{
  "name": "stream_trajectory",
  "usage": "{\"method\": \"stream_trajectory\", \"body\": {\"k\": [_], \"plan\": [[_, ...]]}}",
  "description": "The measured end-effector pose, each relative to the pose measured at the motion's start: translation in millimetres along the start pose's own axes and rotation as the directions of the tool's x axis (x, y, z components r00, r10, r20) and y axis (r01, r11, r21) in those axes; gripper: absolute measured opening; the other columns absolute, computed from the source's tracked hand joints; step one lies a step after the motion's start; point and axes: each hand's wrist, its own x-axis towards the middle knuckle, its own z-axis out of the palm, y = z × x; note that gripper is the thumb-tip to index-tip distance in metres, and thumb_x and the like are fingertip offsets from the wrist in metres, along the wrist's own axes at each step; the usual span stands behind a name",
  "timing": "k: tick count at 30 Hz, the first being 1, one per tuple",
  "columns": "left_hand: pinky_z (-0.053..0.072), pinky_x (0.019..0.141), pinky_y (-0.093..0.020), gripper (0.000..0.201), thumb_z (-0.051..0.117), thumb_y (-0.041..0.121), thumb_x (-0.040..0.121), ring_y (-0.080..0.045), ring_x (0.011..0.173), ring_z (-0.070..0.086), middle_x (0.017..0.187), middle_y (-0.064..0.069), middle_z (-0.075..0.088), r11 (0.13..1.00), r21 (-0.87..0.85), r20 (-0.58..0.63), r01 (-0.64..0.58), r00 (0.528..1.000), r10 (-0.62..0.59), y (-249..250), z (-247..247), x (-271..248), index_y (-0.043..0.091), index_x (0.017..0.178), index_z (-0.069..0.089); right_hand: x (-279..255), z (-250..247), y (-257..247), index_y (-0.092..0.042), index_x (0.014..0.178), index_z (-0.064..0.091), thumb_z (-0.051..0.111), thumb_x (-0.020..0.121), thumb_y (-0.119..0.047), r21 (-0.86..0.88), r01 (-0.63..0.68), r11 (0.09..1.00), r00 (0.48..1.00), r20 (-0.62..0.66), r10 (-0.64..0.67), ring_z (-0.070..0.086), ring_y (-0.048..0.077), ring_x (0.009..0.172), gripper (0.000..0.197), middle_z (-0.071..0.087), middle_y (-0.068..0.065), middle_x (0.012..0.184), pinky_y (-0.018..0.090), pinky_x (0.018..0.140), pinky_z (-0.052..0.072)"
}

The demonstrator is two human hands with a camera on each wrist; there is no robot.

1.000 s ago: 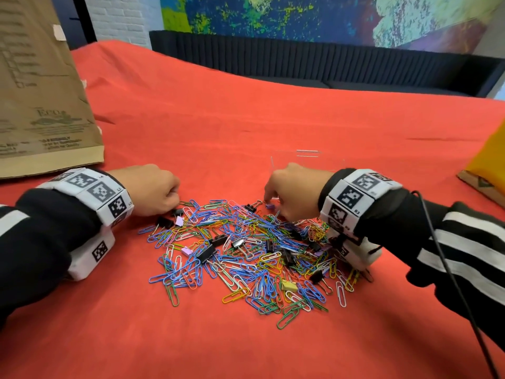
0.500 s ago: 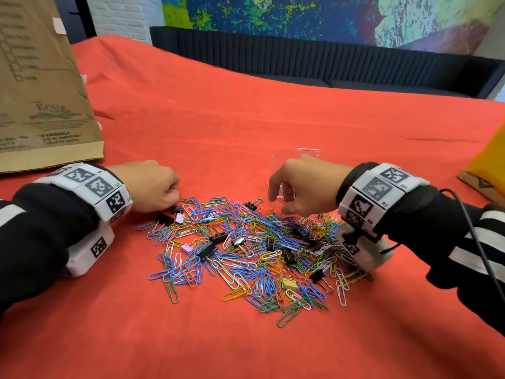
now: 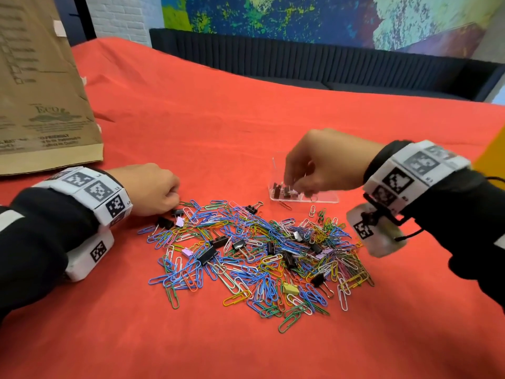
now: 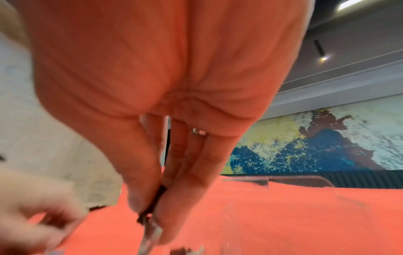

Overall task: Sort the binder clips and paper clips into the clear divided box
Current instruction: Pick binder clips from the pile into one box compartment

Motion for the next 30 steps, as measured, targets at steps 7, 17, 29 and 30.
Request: {"method": "stream_trajectory", "body": {"k": [7, 17, 29, 30], "plan": [[0.053, 0.071, -0.035, 0.024, 0.042, 0.041, 0.084, -0.028, 0.074, 0.059, 0.067, 0.002, 0.054, 1.0, -0.021, 0.008, 0.002, 1.0, -0.001, 2.5, -0.5, -1.7, 0.024, 0.068, 0.047, 15.1, -18.3, 9.4, -0.033, 0.071, 0.07, 0.073, 0.071, -0.006, 0.104, -0.048, 0.993, 0.925, -0.37, 0.083, 0.067, 0.004, 0.069, 0.027, 0.072, -0.01, 0.071, 0.018, 0.072, 0.049], [0.052, 0.07, -0.034, 0.024, 0.042, 0.042, 0.084, -0.028, 0.077, 0.06, 0.068, 0.003, 0.056, 0.999, -0.037, 0.016, 0.003, 1.0, -0.002, -0.6, -1.4, -1.1, 0.024, 0.069, 0.048, 27.2, 6.9, 21.7, -0.021, 0.078, 0.076, 0.069, 0.073, -0.005, 0.099, -0.115, 0.988, 0.917, -0.371, 0.144, 0.067, 0.014, 0.071, 0.019, 0.07, -0.007, 0.07, 0.025, 0.076, 0.054], [0.051, 0.07, -0.034, 0.025, 0.044, 0.04, 0.086, -0.026, 0.069, 0.051, 0.065, 0.001, 0.055, 1.0, 0.003, 0.002, -0.003, 1.0, 0.003, 2.0, -4.1, -2.8, 0.022, 0.069, 0.048, -31.8, 31.6, 35.5, -0.047, 0.112, 0.068, 0.071, 0.074, -0.012, -0.128, -0.068, 0.989, 0.982, 0.168, 0.089, 0.063, -0.009, 0.075, 0.052, 0.069, -0.02, 0.085, 0.016, 0.07, 0.049], [0.051, 0.07, -0.034, 0.025, 0.044, 0.039, 0.086, -0.026, 0.069, 0.051, 0.065, 0.001, 0.055, 1.0, 0.007, 0.002, -0.004, 1.0, 0.004, 2.6, -4.2, -3.2, 0.022, 0.07, 0.048, -31.1, 37.5, 37.6, -0.05, 0.115, 0.065, 0.069, 0.073, -0.014, -0.155, -0.06, 0.986, 0.982, 0.17, 0.087, 0.064, -0.003, 0.082, 0.056, 0.07, -0.014, 0.092, 0.022, 0.076, 0.052]]}}
